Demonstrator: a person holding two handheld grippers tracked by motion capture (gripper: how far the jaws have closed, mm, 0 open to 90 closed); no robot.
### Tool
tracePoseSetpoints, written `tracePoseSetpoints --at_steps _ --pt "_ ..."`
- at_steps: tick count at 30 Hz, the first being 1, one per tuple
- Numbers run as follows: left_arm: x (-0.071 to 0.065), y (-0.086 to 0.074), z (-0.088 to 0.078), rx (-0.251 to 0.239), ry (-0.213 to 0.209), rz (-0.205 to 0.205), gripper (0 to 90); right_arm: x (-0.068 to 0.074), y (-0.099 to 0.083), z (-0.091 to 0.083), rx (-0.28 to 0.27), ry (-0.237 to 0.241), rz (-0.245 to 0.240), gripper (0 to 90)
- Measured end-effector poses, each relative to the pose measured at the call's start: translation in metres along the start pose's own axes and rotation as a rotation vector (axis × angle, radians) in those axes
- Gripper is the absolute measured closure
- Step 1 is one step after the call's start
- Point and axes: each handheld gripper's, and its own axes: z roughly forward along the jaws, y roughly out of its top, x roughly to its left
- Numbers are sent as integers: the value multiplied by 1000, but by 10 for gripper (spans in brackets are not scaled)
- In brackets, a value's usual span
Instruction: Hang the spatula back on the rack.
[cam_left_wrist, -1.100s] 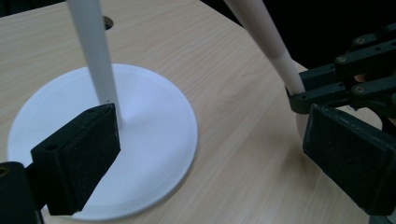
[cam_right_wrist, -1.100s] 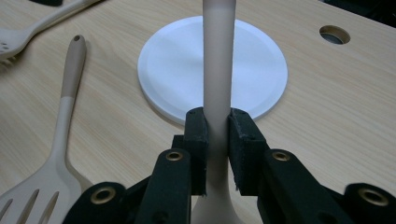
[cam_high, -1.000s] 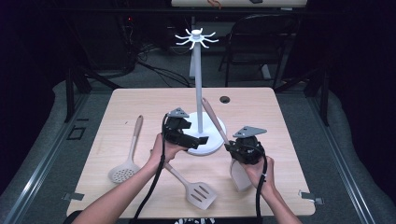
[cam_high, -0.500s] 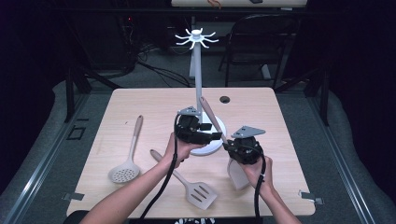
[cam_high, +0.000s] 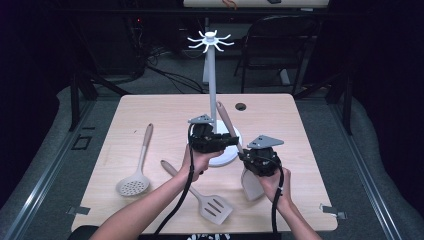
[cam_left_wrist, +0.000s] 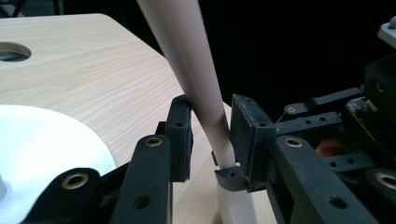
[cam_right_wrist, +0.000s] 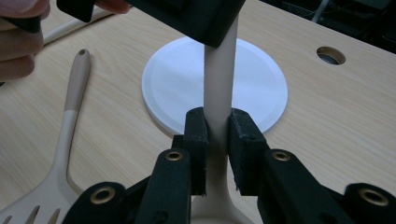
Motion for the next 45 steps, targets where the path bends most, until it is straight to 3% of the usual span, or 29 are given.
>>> tracePoseSetpoints --at_steps 6,10,14,20,30,35,45 --pt "-6 1 1 -17 -9 33 722 0 0 -1 -9 -7 3 785" --pt "-7 0 0 -61 -58 28 763 -1 1 -3 -31 -12 -7 783" --pt "-13 2 0 -70 -51 72 769 -1 1 -4 -47 -3 -3 780" --pt "-15 5 -2 -75 -57 91 772 -2 3 -7 -57 11 -3 770" --pt "-17 16 -11 -65 -28 174 774 -8 0 -10 -33 64 10 565" --pt "-14 20 -15 -68 -20 179 774 -14 -5 -12 -16 69 22 500" --pt "-7 30 -23 -69 -9 198 774 -37 -19 -14 46 71 103 263"
